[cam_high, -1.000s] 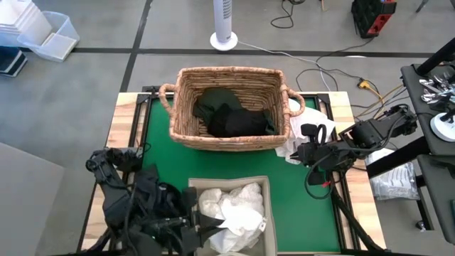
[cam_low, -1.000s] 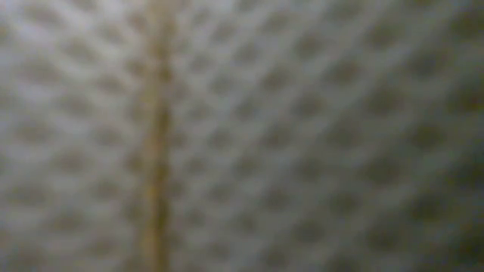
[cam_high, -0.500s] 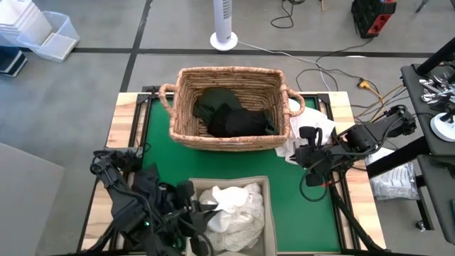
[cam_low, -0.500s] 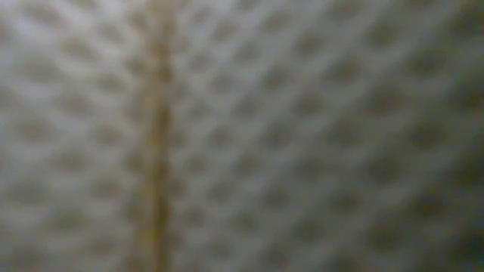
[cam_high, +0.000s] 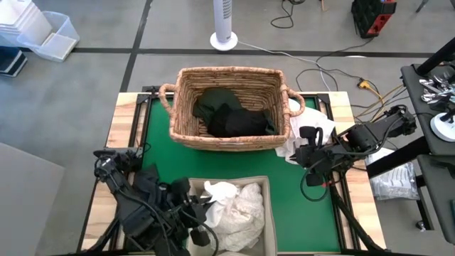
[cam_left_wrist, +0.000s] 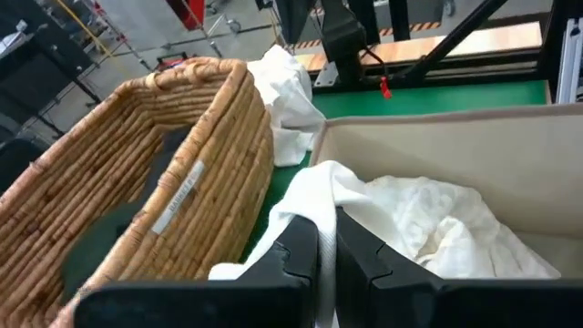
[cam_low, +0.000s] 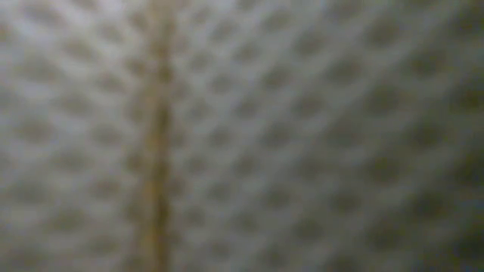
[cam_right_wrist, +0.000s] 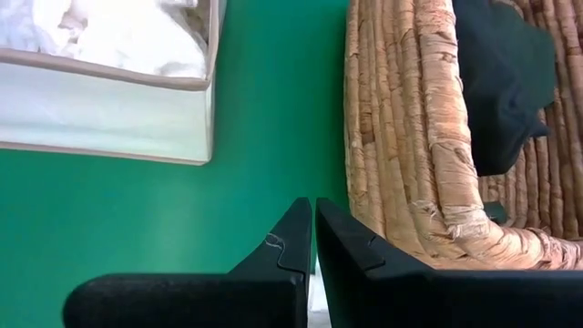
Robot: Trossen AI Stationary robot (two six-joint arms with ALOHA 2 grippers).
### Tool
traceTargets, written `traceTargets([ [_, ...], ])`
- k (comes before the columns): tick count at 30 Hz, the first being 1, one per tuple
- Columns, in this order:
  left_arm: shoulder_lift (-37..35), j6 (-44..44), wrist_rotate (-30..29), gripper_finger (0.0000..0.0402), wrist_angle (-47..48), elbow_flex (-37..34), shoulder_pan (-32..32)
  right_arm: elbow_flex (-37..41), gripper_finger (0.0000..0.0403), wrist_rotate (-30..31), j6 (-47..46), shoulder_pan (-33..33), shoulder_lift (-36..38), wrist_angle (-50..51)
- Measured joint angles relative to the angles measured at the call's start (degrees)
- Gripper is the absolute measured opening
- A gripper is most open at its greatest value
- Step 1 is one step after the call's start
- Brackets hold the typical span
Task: Sort clothes
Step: Put the white underwear into the white laundry organizer
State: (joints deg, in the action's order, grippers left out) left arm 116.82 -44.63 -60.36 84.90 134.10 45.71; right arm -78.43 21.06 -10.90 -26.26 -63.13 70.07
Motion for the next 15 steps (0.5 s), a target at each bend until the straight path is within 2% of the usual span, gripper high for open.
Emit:
traceTargets([
  [15,4.13,-2.5,2.44,0.0,1.36,0.0,-1.03,0.02,0.0013,0.02,0.37,0.0,0.0,-0.52],
])
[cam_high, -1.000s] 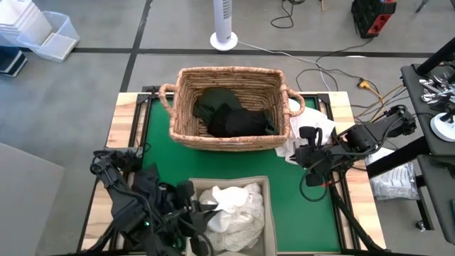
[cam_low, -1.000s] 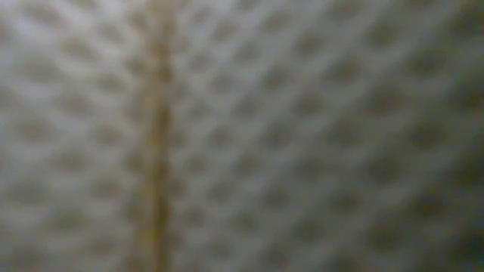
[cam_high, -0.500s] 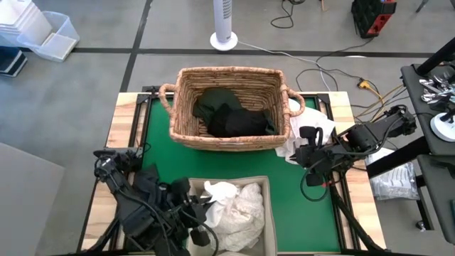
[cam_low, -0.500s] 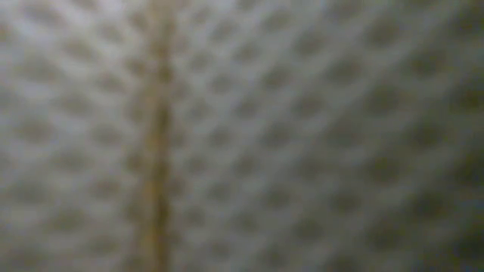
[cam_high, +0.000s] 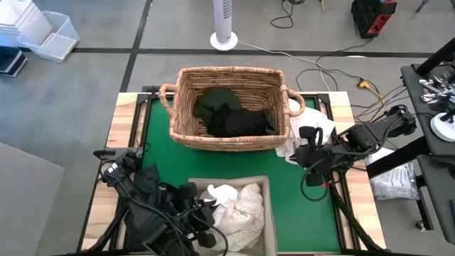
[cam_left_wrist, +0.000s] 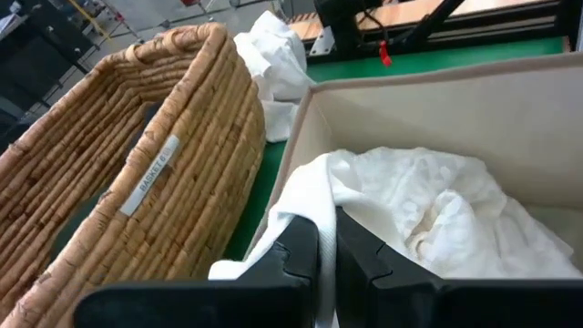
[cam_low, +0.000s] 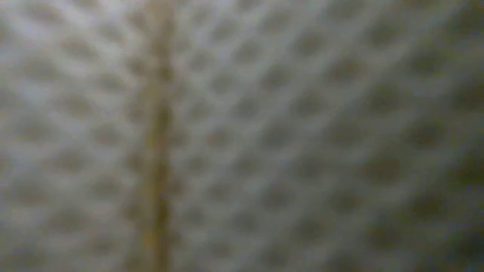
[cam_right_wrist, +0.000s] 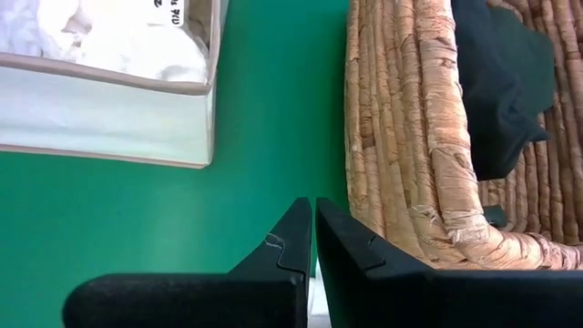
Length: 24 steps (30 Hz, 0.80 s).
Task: Sort clothes
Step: Put the white underwear into the white laundry organizer
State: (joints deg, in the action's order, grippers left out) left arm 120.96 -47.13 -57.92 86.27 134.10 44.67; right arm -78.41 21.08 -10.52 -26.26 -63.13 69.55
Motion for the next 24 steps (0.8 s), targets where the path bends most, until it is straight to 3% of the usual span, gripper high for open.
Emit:
traceTargets([
  [19,2.44,-3.87,4.05,0.0001,3.77,0.0,-2.11,2.24,0.0013,0.0,0.07,0.0,0.0,-1.22],
  [24,2.44,-4.18,4.08,0.0019,3.77,0.0,-2.57,3.37,0.0013,0.0,0.07,0.0,0.02,-1.23],
])
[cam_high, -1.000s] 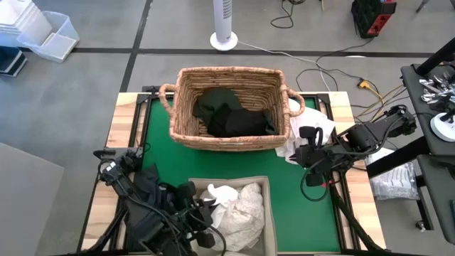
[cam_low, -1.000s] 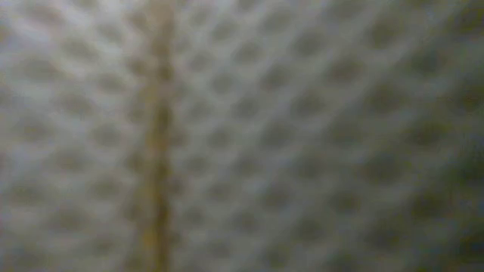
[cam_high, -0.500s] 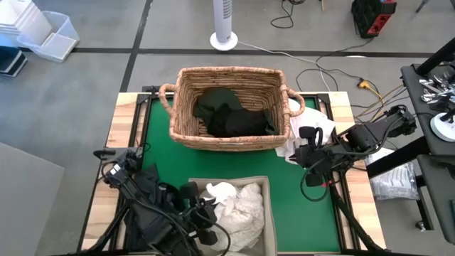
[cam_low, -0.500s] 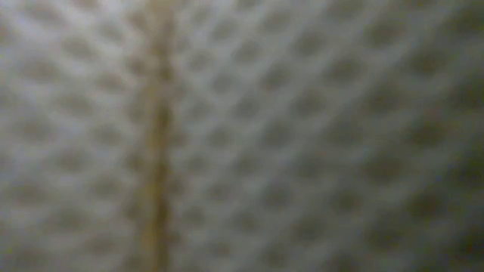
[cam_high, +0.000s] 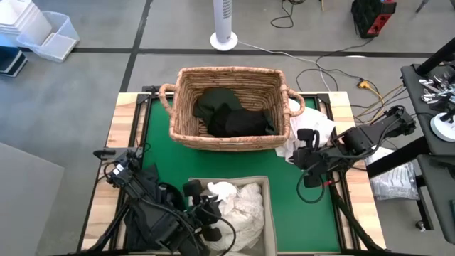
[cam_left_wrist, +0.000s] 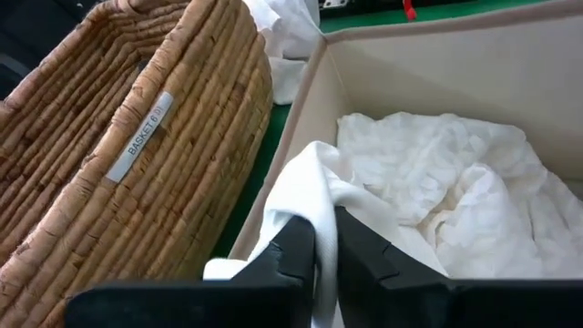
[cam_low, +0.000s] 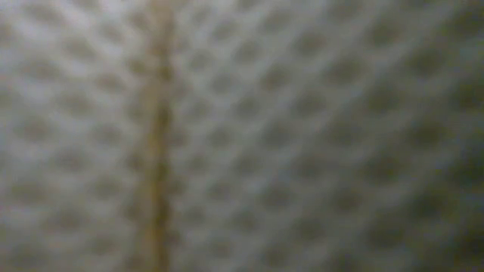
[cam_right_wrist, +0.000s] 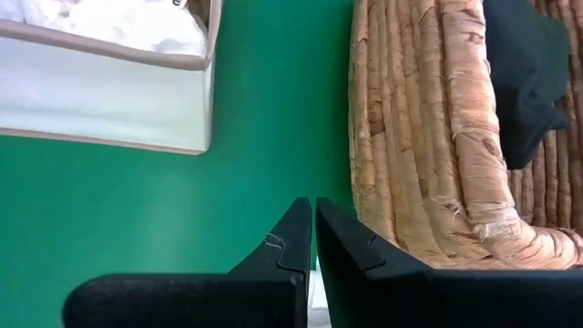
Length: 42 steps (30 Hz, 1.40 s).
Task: Sort clothes
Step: Put the white underwear into the white laundry organizer
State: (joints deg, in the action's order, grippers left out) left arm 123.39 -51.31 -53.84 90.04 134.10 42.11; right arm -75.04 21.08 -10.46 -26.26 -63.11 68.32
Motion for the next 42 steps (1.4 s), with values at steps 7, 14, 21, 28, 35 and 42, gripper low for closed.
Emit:
traceTargets([
  [7,0.0,-0.26,0.96,0.007,0.0,0.0,-0.17,0.06,0.0013,0.0,-0.02,0.0,0.07,-0.02],
  [14,0.0,-0.28,8.36,0.013,-0.02,0.0,-0.22,0.06,0.0013,0.0,-0.02,0.0,0.11,-0.02],
  [21,0.0,2.19,18.96,0.0185,-0.02,0.0,-0.13,0.06,0.0013,0.0,-0.07,0.0,0.11,-0.02],
  [28,-0.54,3.16,20.49,0.0218,-0.02,0.0,-0.11,0.06,0.0013,-0.01,-0.1,0.0,0.11,-0.02],
  [35,-2.58,5.59,20.63,0.0233,-0.02,0.0,-0.11,0.06,0.0013,0.0,-0.98,0.0,0.11,-0.05],
  [42,-2.69,6.87,23.52,0.0234,-0.02,0.0,-0.22,0.06,0.0013,0.0,-1.11,0.0,0.11,-0.05],
])
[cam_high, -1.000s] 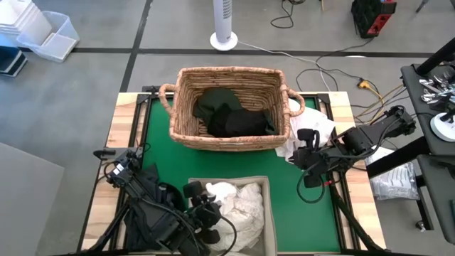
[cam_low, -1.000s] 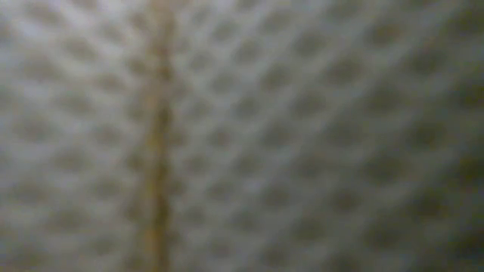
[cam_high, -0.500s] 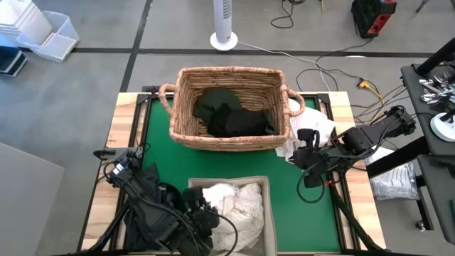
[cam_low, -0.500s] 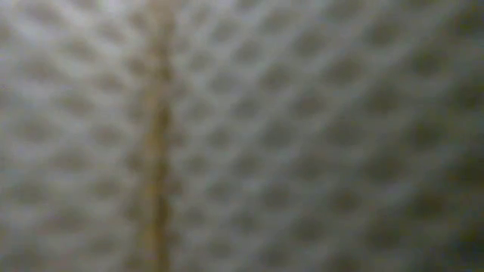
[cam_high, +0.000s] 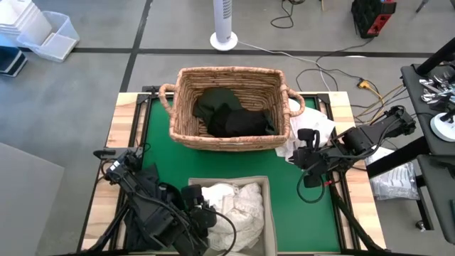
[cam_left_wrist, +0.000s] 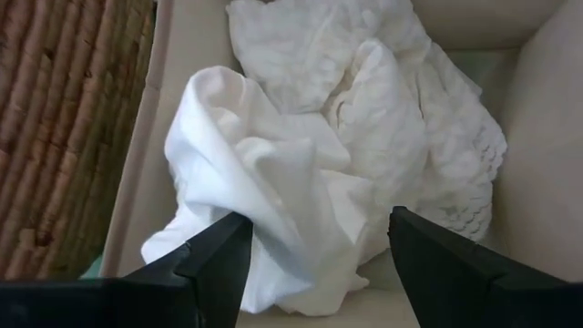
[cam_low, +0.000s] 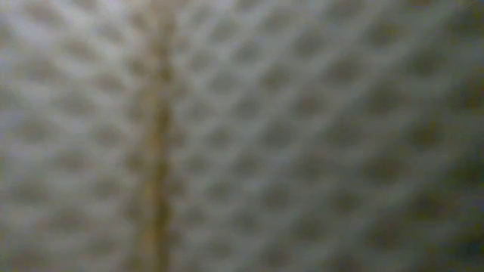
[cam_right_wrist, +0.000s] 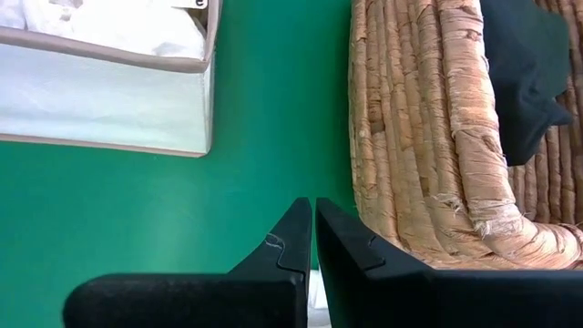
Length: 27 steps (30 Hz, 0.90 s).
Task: Sort clothes
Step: Put the white underwear into the white laundry organizer, then put the black shorts into the brown basket
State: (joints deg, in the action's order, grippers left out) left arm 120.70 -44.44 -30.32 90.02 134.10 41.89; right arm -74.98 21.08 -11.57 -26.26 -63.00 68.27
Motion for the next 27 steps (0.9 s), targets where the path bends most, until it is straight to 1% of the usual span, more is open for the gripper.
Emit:
traceTargets([
  [7,-1.73,2.18,1.44,0.0234,0.0,0.0,0.04,0.0,0.0013,0.0,-0.02,0.01,0.0,0.0],
  [12,-4.13,2.26,1.24,0.0234,0.0,0.02,0.0,0.0,0.0013,0.0,-0.03,0.0,0.0,-0.12],
  [18,-5.77,4.92,1.07,0.0234,0.0,0.04,0.01,0.0,0.0013,0.02,-0.02,0.02,0.0,-0.26],
  [27,-11.17,5.07,1.06,0.0234,0.0,0.11,0.45,0.0,0.0013,0.11,0.04,0.02,0.0,-1.84],
])
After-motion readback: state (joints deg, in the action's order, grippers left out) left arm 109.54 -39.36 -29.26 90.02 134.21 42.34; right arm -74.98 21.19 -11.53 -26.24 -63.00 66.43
